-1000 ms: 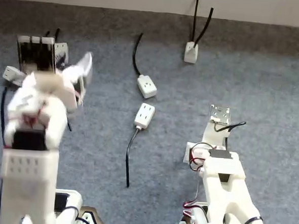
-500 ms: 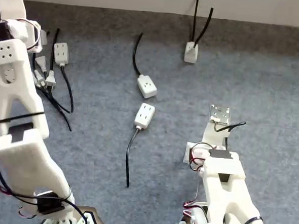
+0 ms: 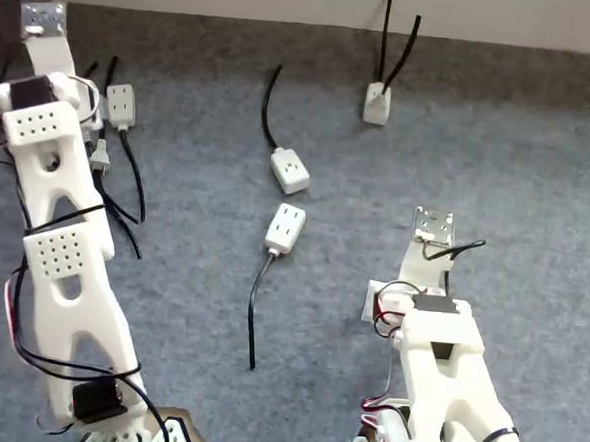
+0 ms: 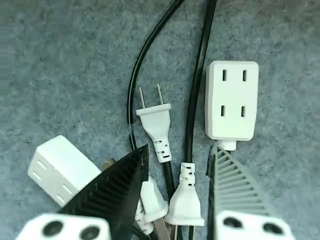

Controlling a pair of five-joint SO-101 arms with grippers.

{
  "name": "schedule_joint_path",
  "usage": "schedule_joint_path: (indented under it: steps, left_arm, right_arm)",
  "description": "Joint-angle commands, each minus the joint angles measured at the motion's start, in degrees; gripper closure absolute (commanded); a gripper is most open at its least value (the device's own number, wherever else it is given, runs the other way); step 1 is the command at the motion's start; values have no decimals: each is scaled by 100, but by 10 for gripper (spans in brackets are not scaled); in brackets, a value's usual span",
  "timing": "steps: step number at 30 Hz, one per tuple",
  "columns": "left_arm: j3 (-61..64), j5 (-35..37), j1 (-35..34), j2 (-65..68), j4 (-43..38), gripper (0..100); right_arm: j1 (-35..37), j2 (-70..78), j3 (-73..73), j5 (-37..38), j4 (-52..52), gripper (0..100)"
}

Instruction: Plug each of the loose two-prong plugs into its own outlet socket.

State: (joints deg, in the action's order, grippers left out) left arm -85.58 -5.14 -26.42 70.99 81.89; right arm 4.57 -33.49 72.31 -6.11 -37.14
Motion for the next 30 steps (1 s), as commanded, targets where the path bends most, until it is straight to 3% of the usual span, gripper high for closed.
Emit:
schedule_joint_path:
  steps: [1, 7, 15, 30]
  left_arm:
    - [-453, 62, -84, 198, 18, 803]
    - [-505, 237, -382, 338, 176, 804]
    - [-971, 475, -514, 365, 1635, 804]
    - [-963, 1143, -171, 884, 1240, 804]
  right_arm:
    - [57, -40, 40, 97, 312, 716]
    - [57, -40, 48, 97, 382, 716]
    - [66, -40, 48, 97, 391, 716]
    - [66, -40, 48, 97, 391, 716]
